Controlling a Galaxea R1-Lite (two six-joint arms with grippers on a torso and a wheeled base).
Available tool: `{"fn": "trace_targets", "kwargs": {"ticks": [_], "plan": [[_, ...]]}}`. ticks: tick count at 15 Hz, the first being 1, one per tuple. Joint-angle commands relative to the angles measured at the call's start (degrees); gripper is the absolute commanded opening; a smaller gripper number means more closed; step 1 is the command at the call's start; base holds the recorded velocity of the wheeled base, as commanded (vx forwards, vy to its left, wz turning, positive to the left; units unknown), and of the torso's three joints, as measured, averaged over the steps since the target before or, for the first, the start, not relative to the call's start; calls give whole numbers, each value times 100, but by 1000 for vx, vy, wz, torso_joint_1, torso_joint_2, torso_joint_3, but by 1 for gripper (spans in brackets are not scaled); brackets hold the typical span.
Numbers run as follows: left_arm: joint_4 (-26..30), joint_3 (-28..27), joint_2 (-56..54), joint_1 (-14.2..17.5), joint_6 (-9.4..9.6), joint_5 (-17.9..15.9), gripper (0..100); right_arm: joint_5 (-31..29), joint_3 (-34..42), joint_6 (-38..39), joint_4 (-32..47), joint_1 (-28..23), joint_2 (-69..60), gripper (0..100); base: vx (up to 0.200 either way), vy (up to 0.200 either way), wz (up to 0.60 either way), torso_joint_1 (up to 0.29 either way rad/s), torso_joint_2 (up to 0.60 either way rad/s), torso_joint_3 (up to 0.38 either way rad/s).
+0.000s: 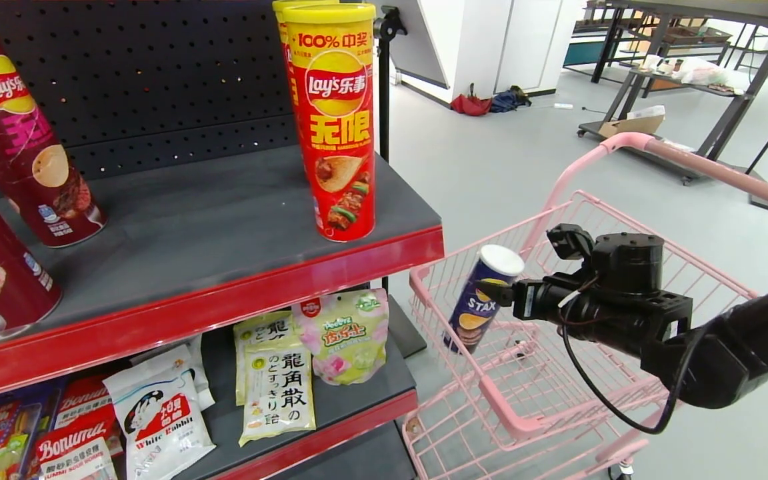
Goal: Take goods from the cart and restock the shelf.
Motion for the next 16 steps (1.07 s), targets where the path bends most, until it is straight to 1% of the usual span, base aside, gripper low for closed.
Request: {"fn": "trace_targets", "kwargs": {"ticks": [1,4,13,14,16], "plan": [[1,10,-12,0,-1,36,100,4,-185,2,-191,17,382,100,0,0,0,0,0,0],[1,27,-38,0,-1,62,100,4,-299,-25,-657,34,778,100,0,0,0,0,0,0],[1,36,-65,0,17,71,100,-22,-871,2,-701,78,1314,100,0,0,0,0,0,0],[1,36,-65,0,17,71,100,-31,-871,19,-701,78,1323,0,0,0,0,0,0,0],[1,45,-65,0,17,71,100,-40,-862,37,-701,78,1340,0,0,0,0,0,0,0]]}}
